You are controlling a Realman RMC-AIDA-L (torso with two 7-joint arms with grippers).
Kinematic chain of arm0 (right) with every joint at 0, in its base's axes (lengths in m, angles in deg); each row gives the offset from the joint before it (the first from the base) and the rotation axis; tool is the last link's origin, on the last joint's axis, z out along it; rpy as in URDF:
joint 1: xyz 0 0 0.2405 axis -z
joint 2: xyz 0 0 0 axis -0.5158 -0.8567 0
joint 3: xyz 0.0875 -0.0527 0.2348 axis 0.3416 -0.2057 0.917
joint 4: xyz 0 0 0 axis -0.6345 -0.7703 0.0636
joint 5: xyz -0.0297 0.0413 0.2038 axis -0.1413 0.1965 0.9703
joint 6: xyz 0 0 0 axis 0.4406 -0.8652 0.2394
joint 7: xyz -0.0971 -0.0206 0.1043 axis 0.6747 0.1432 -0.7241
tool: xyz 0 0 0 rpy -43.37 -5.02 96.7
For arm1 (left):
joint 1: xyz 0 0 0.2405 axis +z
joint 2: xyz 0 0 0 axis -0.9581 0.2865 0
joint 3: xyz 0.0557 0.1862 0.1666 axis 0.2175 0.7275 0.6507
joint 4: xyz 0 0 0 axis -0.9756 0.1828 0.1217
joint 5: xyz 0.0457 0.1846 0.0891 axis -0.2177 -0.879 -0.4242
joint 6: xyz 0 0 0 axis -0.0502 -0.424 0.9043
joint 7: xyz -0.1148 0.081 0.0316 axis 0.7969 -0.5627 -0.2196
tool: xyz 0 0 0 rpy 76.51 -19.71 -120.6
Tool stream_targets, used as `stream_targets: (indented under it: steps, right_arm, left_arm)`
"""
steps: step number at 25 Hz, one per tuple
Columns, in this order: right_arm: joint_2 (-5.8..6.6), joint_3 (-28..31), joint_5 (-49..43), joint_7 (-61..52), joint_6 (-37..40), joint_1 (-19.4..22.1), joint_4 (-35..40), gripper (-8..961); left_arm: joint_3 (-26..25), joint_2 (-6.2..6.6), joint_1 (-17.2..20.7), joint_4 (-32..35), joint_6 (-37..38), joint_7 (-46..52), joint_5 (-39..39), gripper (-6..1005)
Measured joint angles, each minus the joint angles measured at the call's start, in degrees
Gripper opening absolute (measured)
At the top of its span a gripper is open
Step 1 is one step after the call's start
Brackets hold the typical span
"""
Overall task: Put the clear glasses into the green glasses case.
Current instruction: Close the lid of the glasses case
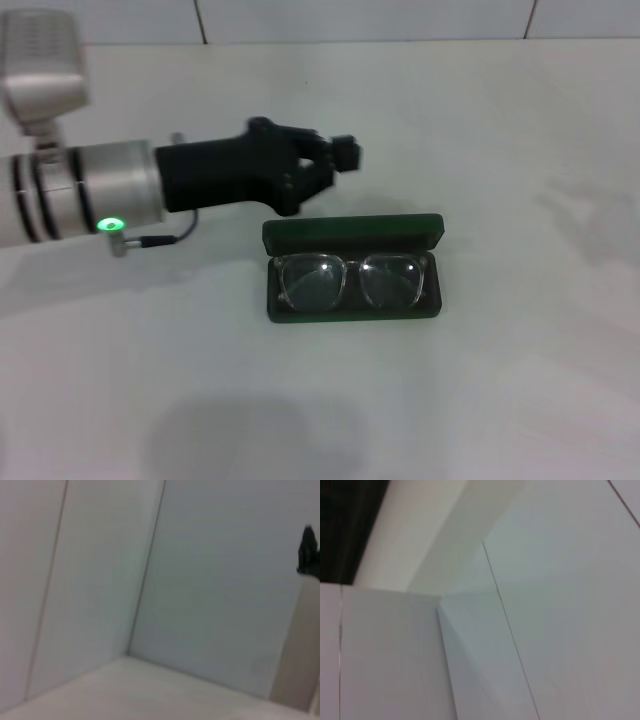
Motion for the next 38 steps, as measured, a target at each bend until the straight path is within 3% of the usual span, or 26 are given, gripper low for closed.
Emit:
stream_targets:
  steps: [4, 15, 21, 38]
  right_arm:
    - [-0.45, 0.01, -1.88, 0.47, -0.95, 0.55, 0.11, 234]
    - [-1.14, -0.26, -4.31, 1.02, -1.99, 1.06, -0.46, 236]
    - [-1.44, -0.37, -5.73, 1.10, -2.39, 1.05, -0.50, 237]
    - [-1.54, -0.45, -6.81, 2.04, -2.63, 1.47, -1.34, 238]
  left_arm:
    - [3.70, -0.12, -1.61, -1.96, -4.13, 0.02, 0.60, 108]
    - [5.17, -0.24, -1.67, -5.25, -10.68, 0.23, 0.08, 105]
    - [10.30, -0.29, -1.84, -5.32, -13.65, 2.05, 0.40, 104]
    - [10.26, -0.46, -1.78, -5.35, -14.08, 1.94, 0.78, 103]
